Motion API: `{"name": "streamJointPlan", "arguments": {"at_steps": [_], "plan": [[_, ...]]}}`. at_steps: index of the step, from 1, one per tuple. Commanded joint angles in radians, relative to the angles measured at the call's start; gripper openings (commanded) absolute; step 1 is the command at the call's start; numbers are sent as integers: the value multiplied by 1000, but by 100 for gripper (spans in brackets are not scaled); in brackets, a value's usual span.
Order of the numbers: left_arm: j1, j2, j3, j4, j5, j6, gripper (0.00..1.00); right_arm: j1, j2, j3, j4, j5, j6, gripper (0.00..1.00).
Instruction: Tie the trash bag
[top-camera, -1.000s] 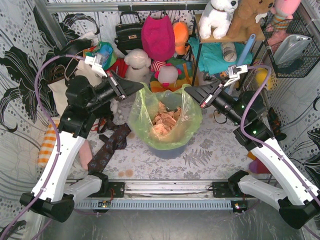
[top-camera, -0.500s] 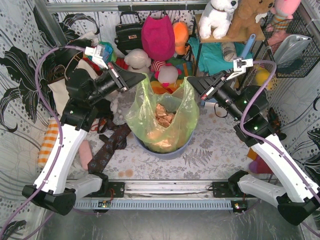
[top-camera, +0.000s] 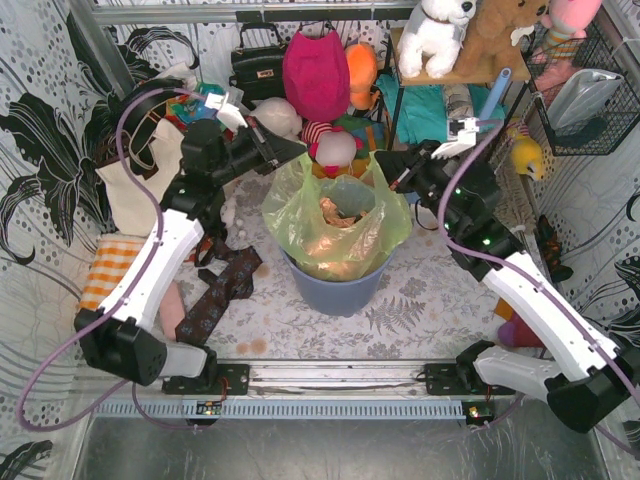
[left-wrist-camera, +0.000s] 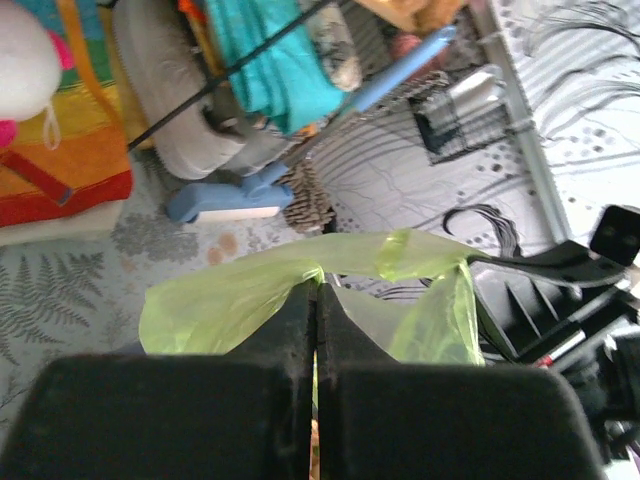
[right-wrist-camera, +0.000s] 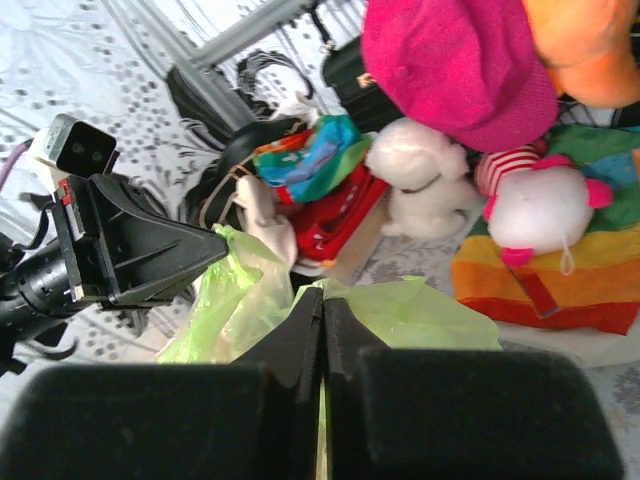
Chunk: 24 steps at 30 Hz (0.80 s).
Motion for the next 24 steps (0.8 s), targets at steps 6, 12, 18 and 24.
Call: {"name": "streamJointPlan", "arguments": {"at_steps": [6, 12, 18, 24], "plan": [[8, 165, 96, 38, -74, 32, 0, -14, 149, 20, 116, 95, -94, 0], [12, 217, 147, 103, -107, -23, 0, -22, 219, 81, 169, 69, -94, 0], [12, 193, 171, 272, -43, -114, 0, -22, 217, 148, 178, -17, -92, 0], [11, 118, 143, 414, 89, -190, 0, -22, 139, 113, 221, -108, -38, 0]]}}
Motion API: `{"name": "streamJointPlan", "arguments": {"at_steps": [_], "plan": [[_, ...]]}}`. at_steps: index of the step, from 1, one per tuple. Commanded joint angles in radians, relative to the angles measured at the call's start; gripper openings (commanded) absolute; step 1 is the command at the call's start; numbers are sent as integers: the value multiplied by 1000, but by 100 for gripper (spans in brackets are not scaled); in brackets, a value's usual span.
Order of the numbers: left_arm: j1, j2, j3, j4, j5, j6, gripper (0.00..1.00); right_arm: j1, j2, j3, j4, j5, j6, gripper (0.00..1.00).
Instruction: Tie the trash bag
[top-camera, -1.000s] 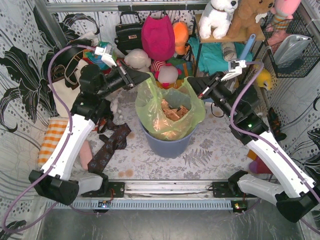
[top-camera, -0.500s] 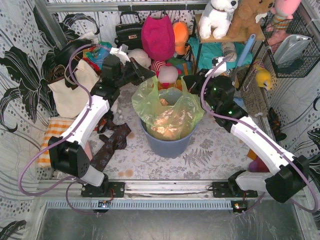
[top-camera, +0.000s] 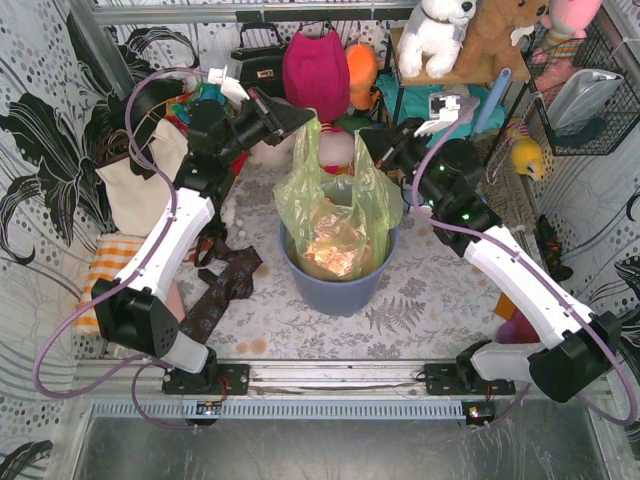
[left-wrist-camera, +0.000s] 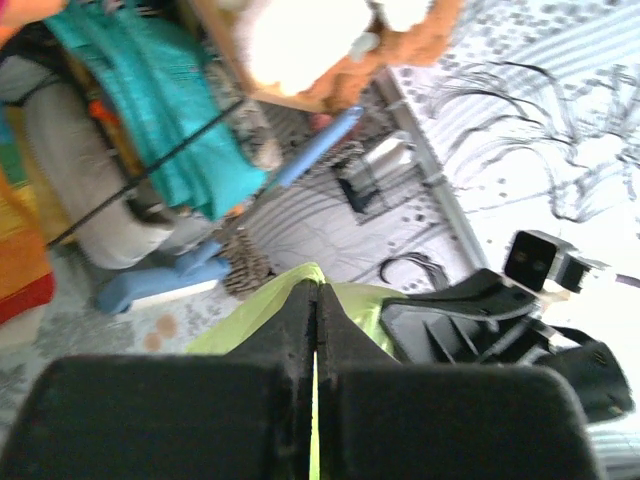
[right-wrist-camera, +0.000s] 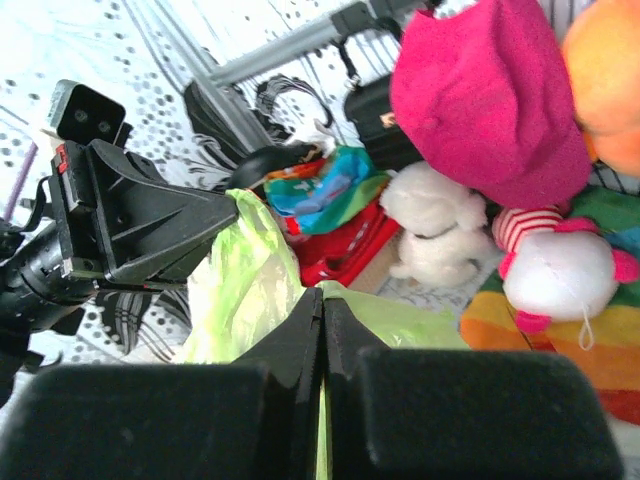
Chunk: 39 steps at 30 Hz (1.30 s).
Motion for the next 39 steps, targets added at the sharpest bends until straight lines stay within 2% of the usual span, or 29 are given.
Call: {"name": "streamJointPlan", "arguments": {"at_steps": [1, 9, 14, 19, 26, 28, 31, 35, 39], "plan": [[4, -100, -15, 214, 116, -87, 0, -3, -89, -17, 94, -94, 52, 0], [-2, -323, -197, 269, 205, -114, 0, -3, -263, -167, 137, -195, 127, 0], [-3, -445, -252, 156, 232, -73, 0, -3, -382, -221, 96, -232, 135, 0], [-3, -553, -270, -88, 143, 26, 0, -3, -459, -214, -13, -261, 125, 0], [-3, -589, -261, -123, 119, 63, 0, -2, -493, -209, -36, -223, 110, 0], [-3, -598, -241, -163, 75, 100, 0, -3, -500, -210, -16, -206, 107, 0], [-3, -614, -184, -303, -85, 159, 0, -3, -521, -226, 8, -132, 101, 0], [-3, -640, -171, -336, -182, 189, 0, -3, -557, -284, 77, -57, 103, 0], [-2, -663, -180, -277, -201, 178, 0, -3, -601, -333, 141, -15, 114, 0]]}}
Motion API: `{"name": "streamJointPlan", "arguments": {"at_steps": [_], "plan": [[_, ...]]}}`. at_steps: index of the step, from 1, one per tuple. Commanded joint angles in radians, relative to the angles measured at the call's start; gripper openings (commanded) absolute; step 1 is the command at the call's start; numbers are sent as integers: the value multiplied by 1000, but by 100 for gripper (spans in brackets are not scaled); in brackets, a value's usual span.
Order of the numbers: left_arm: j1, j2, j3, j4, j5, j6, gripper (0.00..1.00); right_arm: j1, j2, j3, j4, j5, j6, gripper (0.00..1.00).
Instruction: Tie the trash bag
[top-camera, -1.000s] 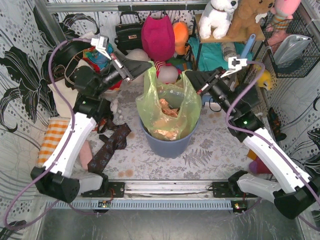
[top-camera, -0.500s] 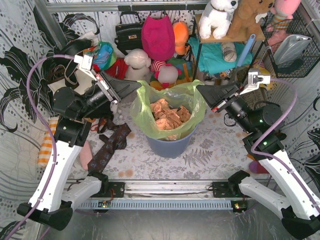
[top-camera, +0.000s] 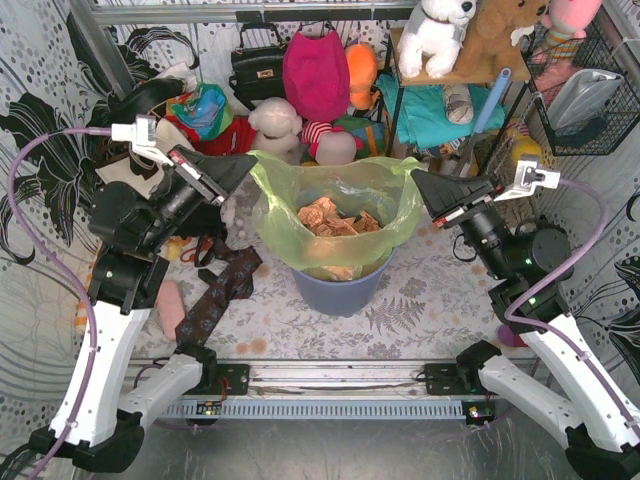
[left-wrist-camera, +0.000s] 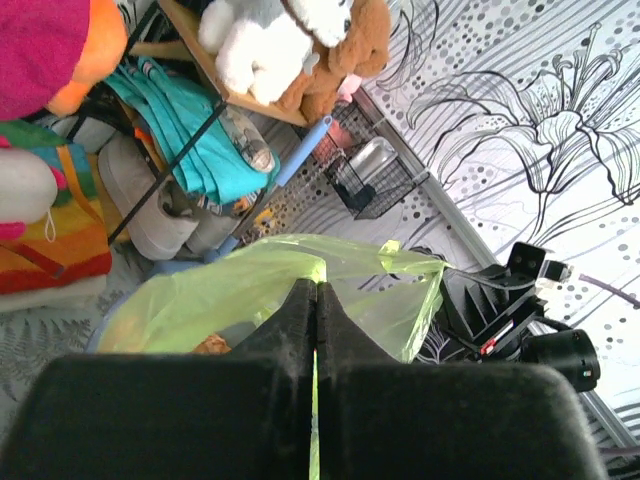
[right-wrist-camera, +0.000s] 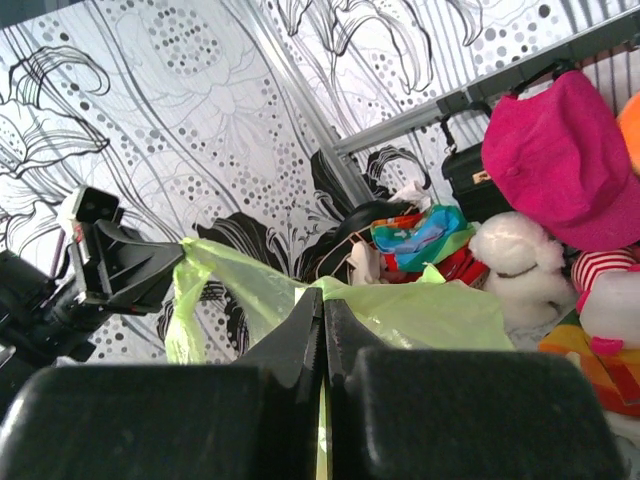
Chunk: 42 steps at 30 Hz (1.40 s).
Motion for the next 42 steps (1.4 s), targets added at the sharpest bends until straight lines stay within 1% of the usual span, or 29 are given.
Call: {"name": "streamJointPlan", "arguments": {"at_steps": [1, 3, 6, 9, 11, 12, 13, 16, 17, 19, 21, 24, 27, 30, 34, 38, 40, 42], "plan": [[-1, -40, 10, 90, -75, 22, 0, -3, -44, -38, 127, 81, 2, 0], [0, -54, -23, 201, -33, -18, 0, -3, -47, -47, 162, 80, -3, 0], [-1, -42, -36, 321, 37, -57, 0, -3, -27, -39, 204, 54, -7, 0], [-1, -9, -33, 413, 99, -109, 0, -3, 10, 1, 189, 30, -19, 0], [-1, 4, -27, 430, 112, -122, 2, -3, 34, 44, 152, 11, -28, 0], [-1, 7, -22, 423, 114, -121, 5, -3, 45, 66, 115, 0, -34, 0], [-1, 9, -18, 408, 115, -114, 10, -3, 55, 87, 85, -11, -37, 4], [0, -1, -13, 318, 101, -80, 32, -3, 70, 140, -12, -38, -43, 22], [-1, -4, -9, 284, 97, -64, 37, -3, 71, 150, -43, -43, -46, 28], [0, -11, 7, 203, 91, -29, 47, -3, 67, 166, -100, -50, -48, 37], [1, -15, 28, 122, 90, 5, 52, -3, 60, 179, -160, -43, -49, 43], [0, -11, 71, -14, 77, 48, 60, -3, 48, 194, -224, -35, -58, 49], [-1, 0, 111, -121, 74, 71, 65, -3, 42, 207, -272, -27, -68, 53], [0, 12, 131, -181, 107, 78, 69, -3, 41, 229, -312, -18, -80, 56], [0, 17, 136, -230, 133, 85, 73, -3, 35, 239, -327, -16, -86, 58], [-1, 21, 128, -245, 139, 82, 78, -3, 34, 240, -323, -15, -84, 59], [-1, 19, 96, -185, 163, 49, 80, -3, 37, 242, -320, -17, -83, 59], [-1, 13, 51, -78, 190, -8, 81, -3, 39, 240, -315, -19, -81, 59]]}}
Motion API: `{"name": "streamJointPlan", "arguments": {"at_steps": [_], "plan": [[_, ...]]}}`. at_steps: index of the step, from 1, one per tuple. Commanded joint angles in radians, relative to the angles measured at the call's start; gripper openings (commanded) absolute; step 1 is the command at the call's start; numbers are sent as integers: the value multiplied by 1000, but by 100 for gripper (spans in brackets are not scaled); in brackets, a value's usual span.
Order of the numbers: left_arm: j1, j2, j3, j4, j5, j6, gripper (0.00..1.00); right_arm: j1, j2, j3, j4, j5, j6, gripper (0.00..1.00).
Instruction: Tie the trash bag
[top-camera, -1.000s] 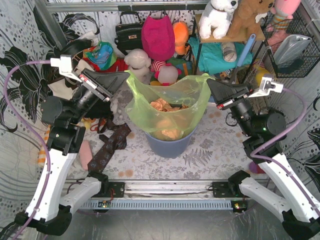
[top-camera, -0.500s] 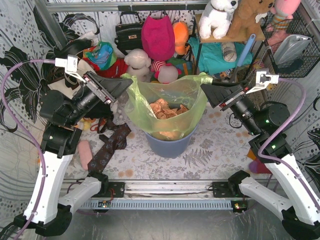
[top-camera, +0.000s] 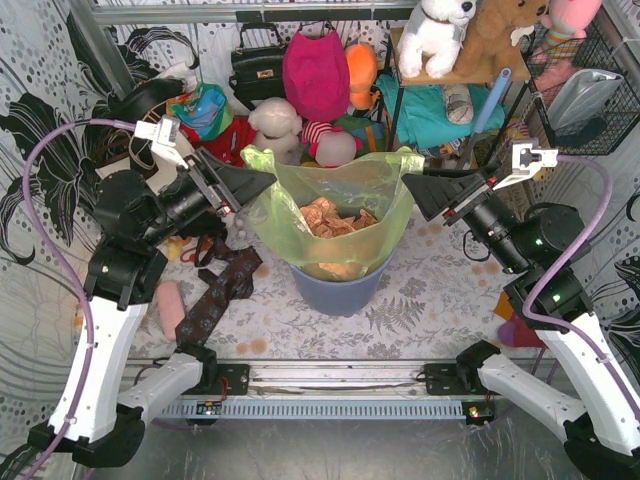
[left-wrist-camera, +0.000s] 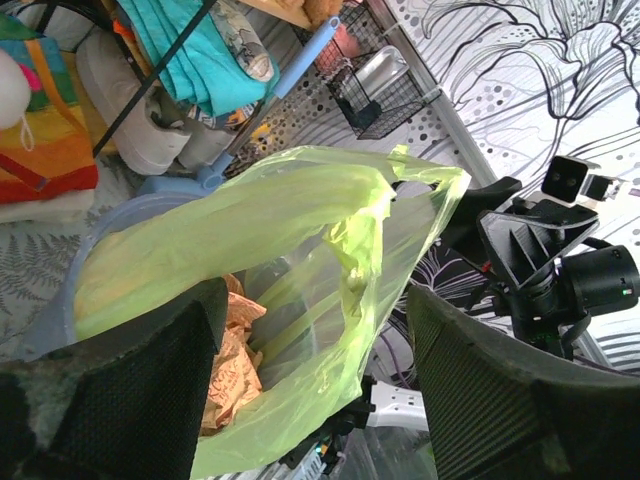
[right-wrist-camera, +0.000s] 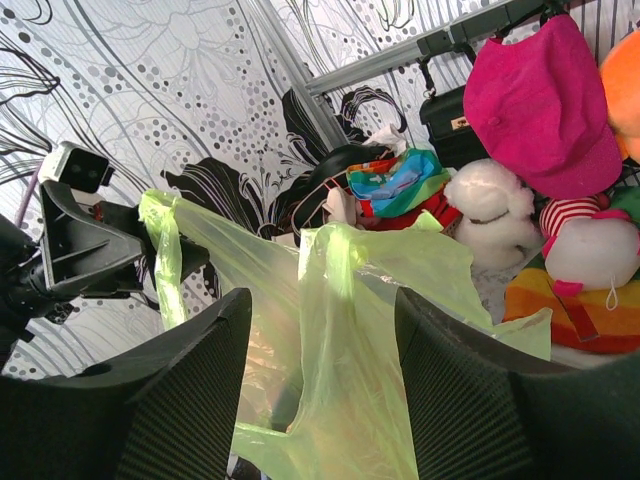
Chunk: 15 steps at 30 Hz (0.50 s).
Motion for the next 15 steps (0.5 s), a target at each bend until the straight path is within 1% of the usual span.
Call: {"name": "streamJointPlan", "arguments": {"at_steps": [1, 4, 8, 11, 15], "plan": [[-2, -17, -66, 203, 72, -88, 82, -3, -5, 29, 19, 4, -10, 59], [-2, -8, -100, 345, 87, -154, 83, -3, -3, 27, 31, -2, -5, 60], [-2, 31, -74, 468, 128, -213, 81, -3, 4, 36, 33, -6, 0, 60], [-2, 50, -52, 590, 179, -283, 76, -3, 10, 50, 33, -10, 0, 60], [-2, 58, -28, 714, 243, -341, 64, -3, 16, 80, 32, -4, -10, 60]]}}
